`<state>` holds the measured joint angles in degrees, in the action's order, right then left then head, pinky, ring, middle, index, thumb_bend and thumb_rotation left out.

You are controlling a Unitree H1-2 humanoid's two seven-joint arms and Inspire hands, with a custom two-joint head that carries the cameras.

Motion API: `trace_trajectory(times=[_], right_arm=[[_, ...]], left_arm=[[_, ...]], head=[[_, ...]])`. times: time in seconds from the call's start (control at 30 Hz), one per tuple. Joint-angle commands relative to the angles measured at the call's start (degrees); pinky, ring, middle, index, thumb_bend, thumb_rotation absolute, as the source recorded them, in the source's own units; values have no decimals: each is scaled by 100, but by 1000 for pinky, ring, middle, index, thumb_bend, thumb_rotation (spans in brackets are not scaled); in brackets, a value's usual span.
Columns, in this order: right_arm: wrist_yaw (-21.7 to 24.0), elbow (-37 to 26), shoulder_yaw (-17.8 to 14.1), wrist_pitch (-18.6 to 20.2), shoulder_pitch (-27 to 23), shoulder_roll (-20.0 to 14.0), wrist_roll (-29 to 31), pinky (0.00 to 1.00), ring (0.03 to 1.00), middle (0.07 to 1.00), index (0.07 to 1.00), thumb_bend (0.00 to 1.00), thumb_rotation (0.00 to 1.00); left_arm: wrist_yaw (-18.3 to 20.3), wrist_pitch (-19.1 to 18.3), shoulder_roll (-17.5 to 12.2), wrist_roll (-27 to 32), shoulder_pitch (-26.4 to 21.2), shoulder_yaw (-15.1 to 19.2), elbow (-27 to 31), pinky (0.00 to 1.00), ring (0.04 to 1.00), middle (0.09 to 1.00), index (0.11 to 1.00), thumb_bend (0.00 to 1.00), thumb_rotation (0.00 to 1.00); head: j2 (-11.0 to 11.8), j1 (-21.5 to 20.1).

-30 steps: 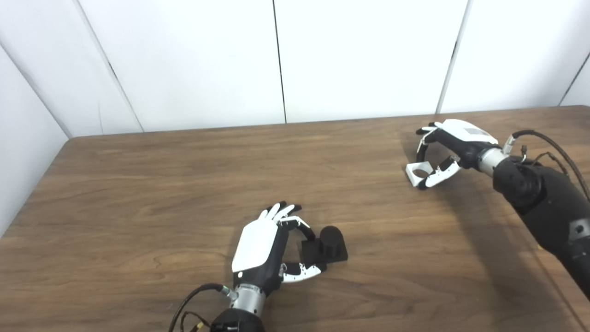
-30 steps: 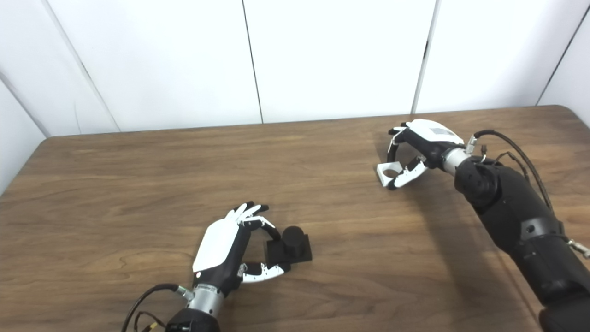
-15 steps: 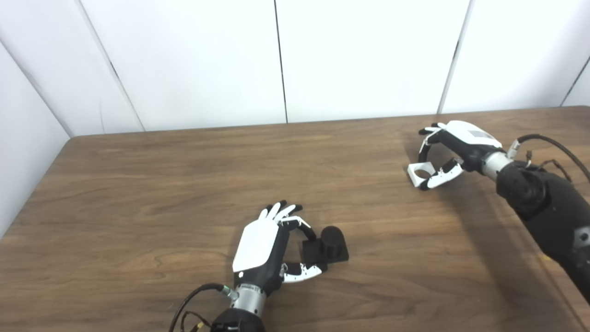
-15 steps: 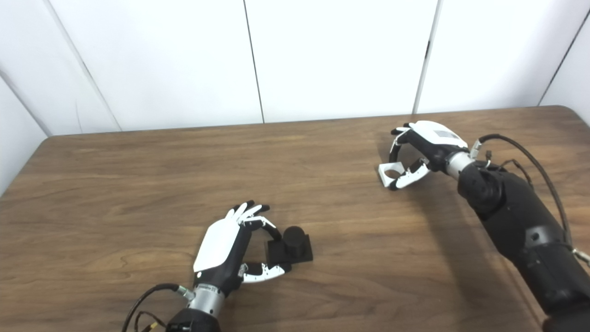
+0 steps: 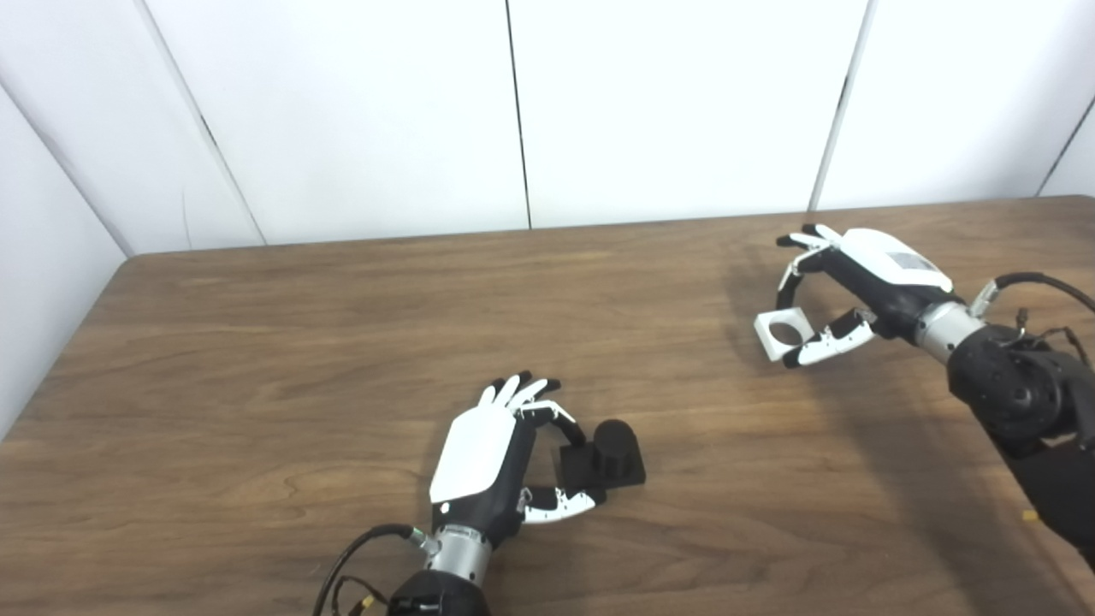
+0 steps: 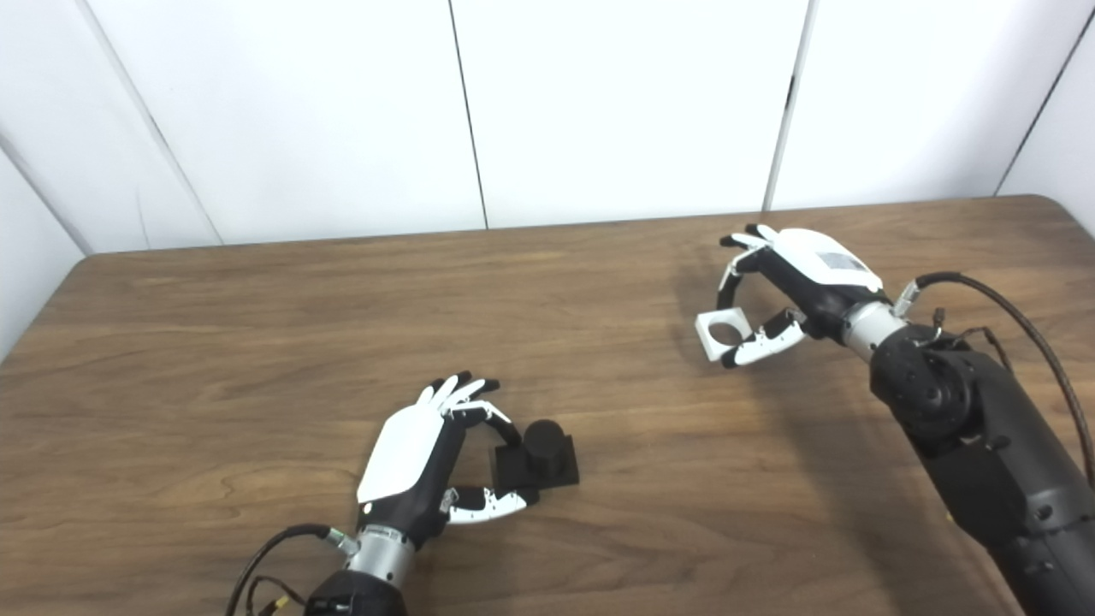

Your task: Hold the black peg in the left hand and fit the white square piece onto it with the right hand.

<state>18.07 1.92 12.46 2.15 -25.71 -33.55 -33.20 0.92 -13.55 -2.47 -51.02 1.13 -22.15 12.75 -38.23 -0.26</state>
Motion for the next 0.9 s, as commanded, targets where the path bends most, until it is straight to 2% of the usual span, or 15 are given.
trace_trajectory(times=[0.0, 0.4, 0.63, 0.87], right_arm=[[16, -407, -132, 49, -113, -137, -43, 931, 1000, 931, 493, 524, 154], [956, -2063, -10, 426, 150, -60, -132, 969, 1000, 941, 494, 522, 154], [1574, -2521, 249, 632, -4, 166, -167, 957, 1000, 936, 494, 523, 155], [1949, -2722, 422, 801, -145, 412, -217, 941, 1000, 928, 493, 524, 154]], left_arm=[[73, -92, -91, -177, -47, -18, -162, 980, 960, 881, 490, 517, 60], [93, -105, -121, -221, -85, -36, -159, 969, 954, 879, 490, 518, 60], [61, -105, -138, -348, -105, -101, -210, 938, 938, 870, 490, 518, 63], [46, -119, -130, -344, -104, -123, -209, 935, 941, 871, 490, 519, 62]], head=[[-2, -8], [2, -48], [0, -42], [-6, -71]])
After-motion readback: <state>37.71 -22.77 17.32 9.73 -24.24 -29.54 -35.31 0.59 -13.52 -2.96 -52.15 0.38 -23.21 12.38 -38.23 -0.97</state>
